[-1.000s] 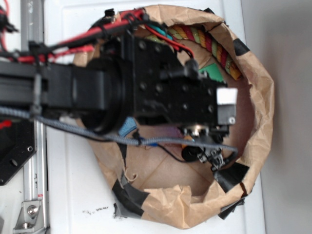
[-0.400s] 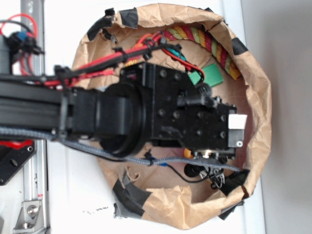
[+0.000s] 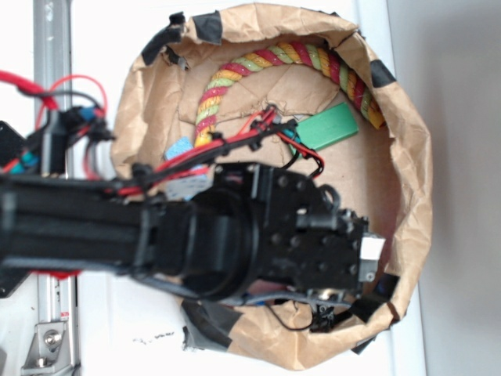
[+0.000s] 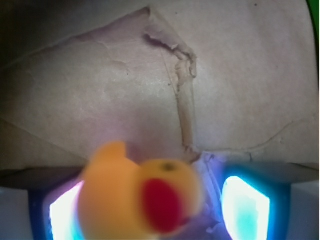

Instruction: Grab the yellow duck.

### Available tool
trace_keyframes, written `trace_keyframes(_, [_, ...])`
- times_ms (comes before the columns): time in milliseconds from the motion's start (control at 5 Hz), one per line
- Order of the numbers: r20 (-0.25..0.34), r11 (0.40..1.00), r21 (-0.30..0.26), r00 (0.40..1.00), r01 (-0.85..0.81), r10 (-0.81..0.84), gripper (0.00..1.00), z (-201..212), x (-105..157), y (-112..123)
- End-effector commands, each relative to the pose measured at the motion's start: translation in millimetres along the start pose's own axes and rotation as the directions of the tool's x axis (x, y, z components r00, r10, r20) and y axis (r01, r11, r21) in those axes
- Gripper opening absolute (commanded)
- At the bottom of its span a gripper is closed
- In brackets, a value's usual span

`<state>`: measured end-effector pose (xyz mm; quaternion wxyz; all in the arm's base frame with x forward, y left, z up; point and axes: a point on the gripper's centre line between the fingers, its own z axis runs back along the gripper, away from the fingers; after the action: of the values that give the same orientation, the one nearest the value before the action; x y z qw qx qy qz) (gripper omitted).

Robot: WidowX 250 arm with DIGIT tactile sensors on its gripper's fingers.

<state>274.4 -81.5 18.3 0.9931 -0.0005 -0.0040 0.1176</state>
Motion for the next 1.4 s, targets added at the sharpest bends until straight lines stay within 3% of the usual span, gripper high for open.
trace_keyframes(0, [0.083, 1.0, -0.01, 0.996, 0.022, -0.021, 1.0, 13.8, 3.2, 11.9])
trace_keyframes(400, [0.204, 0.99, -0.116, 0.974, -0.076, 0.099, 1.0, 78.1, 7.2, 57.6])
trace_keyframes(600, [0.213, 0.979, -0.149, 0.963, -0.136, 0.166, 1.0, 87.7, 14.4, 74.3])
trace_keyframes(1000, [0.175, 0.993, -0.033, 0.977, -0.117, 0.122, 1.0, 66.6, 26.9, 65.2])
trace_keyframes(1200, [0.138, 0.996, -0.003, 0.987, -0.085, 0.085, 1.0, 44.7, 30.7, 54.2])
